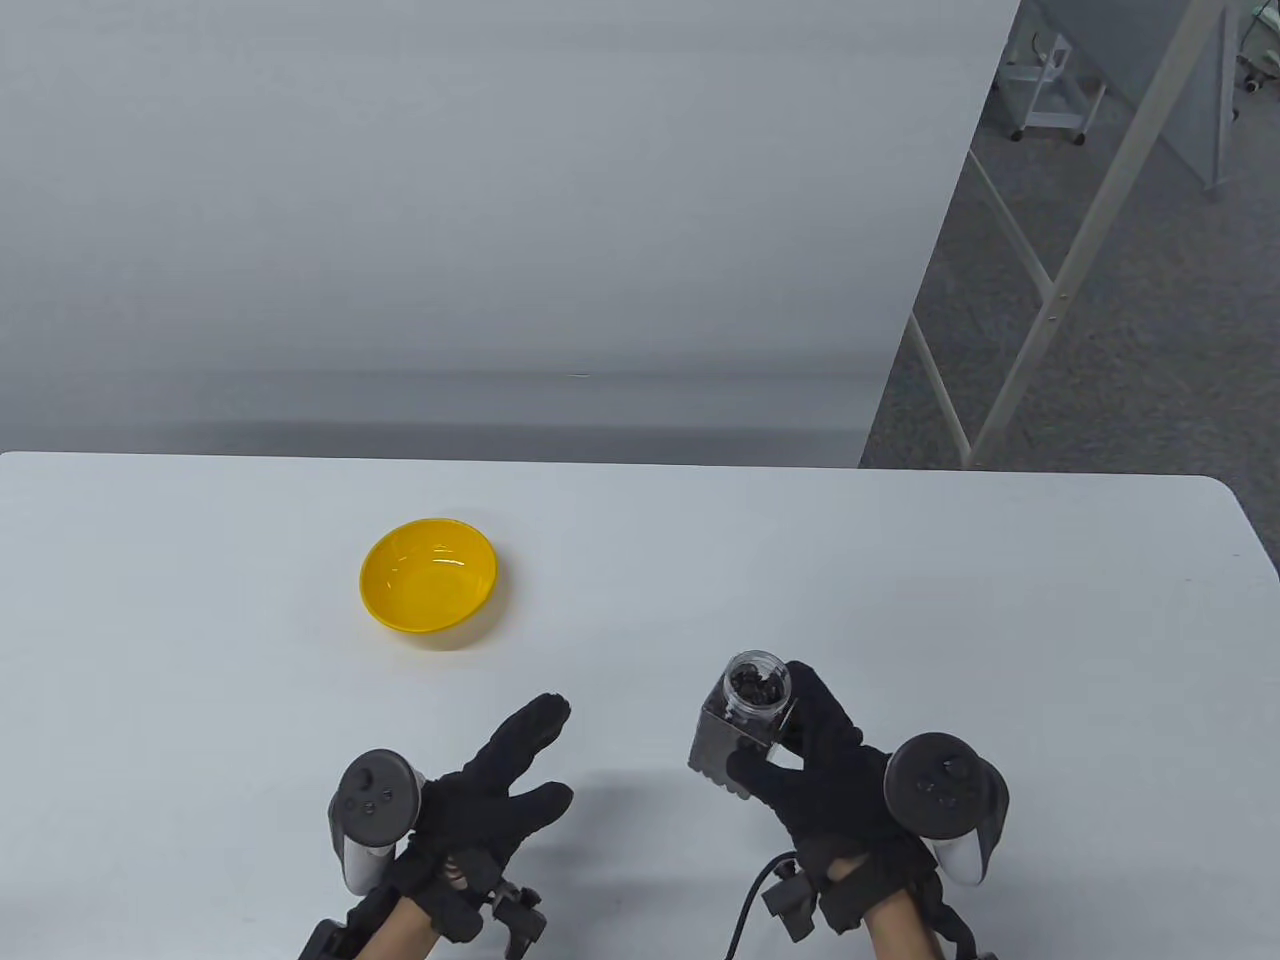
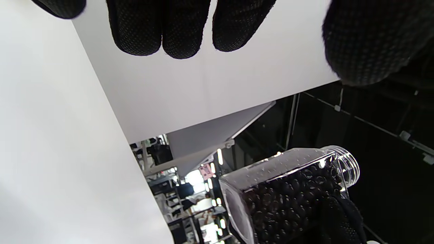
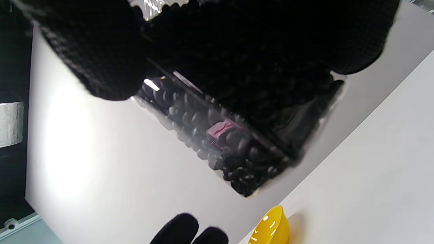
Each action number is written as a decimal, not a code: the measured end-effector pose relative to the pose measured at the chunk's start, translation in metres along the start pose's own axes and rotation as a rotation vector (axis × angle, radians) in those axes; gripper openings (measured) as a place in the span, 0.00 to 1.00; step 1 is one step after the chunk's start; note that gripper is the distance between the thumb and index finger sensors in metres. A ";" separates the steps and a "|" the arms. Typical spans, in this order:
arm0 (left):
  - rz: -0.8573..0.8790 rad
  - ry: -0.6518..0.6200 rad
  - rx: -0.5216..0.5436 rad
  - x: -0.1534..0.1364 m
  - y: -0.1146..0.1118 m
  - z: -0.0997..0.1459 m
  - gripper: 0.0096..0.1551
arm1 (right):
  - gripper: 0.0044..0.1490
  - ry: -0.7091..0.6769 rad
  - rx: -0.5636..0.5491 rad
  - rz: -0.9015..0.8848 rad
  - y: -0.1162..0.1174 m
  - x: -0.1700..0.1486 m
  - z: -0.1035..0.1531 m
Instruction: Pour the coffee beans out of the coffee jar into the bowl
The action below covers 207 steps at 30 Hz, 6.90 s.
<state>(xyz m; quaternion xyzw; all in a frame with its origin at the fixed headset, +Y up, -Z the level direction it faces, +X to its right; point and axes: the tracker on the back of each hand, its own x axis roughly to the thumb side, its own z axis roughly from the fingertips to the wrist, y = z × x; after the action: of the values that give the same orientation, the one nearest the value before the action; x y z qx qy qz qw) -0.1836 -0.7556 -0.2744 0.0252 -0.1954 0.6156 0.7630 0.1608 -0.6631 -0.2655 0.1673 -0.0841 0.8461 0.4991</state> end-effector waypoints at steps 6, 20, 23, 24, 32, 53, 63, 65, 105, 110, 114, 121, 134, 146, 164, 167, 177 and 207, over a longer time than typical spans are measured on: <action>0.112 -0.047 -0.023 0.004 -0.007 -0.001 0.59 | 0.58 -0.037 0.075 0.001 0.020 0.014 0.000; 0.092 -0.124 -0.019 0.017 -0.023 0.000 0.60 | 0.58 -0.072 0.181 -0.029 0.055 0.024 0.002; 0.084 -0.132 -0.035 0.019 -0.026 0.000 0.60 | 0.58 -0.084 0.198 -0.024 0.061 0.027 0.002; 0.086 -0.133 -0.045 0.019 -0.027 0.000 0.60 | 0.58 -0.090 0.203 -0.023 0.063 0.029 0.002; 0.043 -0.138 -0.076 0.022 -0.033 -0.001 0.59 | 0.57 -0.110 0.267 -0.030 0.073 0.032 0.003; 0.023 -0.150 0.023 0.021 -0.018 0.001 0.59 | 0.61 -0.129 0.292 0.077 0.081 0.031 0.005; 0.008 -0.115 0.116 0.014 0.016 0.001 0.59 | 0.61 0.011 0.194 0.338 0.064 0.015 0.008; 0.002 -0.107 0.134 0.013 0.024 0.001 0.59 | 0.61 0.051 0.179 0.385 0.062 0.012 0.010; -0.483 0.179 0.468 -0.029 0.151 -0.011 0.59 | 0.64 0.470 0.084 0.997 -0.005 -0.072 0.041; -0.557 0.235 0.489 -0.032 0.166 -0.026 0.59 | 0.64 0.469 0.076 0.990 -0.008 -0.072 0.040; -0.630 0.258 0.489 -0.031 0.169 -0.039 0.58 | 0.64 0.484 0.079 0.984 -0.011 -0.075 0.040; -0.734 0.316 0.503 -0.034 0.171 -0.060 0.58 | 0.64 0.486 0.089 0.998 -0.009 -0.076 0.039; -0.868 0.380 0.481 -0.045 0.176 -0.076 0.58 | 0.64 0.496 0.092 0.997 -0.008 -0.079 0.037; -1.037 0.418 0.454 -0.049 0.183 -0.093 0.58 | 0.64 0.511 0.114 1.001 -0.007 -0.081 0.035; -1.223 0.393 0.411 -0.057 0.177 -0.095 0.57 | 0.65 0.537 0.129 0.994 -0.008 -0.085 0.033; -1.262 0.387 0.404 -0.055 0.175 -0.096 0.57 | 0.65 0.537 0.130 0.994 -0.008 -0.085 0.033; -1.353 0.363 0.379 -0.054 0.170 -0.097 0.57 | 0.65 0.534 0.127 0.994 -0.008 -0.085 0.033; -1.535 0.316 0.306 -0.049 0.157 -0.100 0.57 | 0.65 0.531 0.123 0.994 -0.008 -0.085 0.034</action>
<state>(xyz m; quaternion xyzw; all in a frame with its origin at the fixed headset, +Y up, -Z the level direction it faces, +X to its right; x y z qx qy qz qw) -0.3137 -0.7355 -0.4145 0.1698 0.0738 -0.0653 0.9805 0.2121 -0.7390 -0.2649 -0.0824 0.0253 0.9957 0.0340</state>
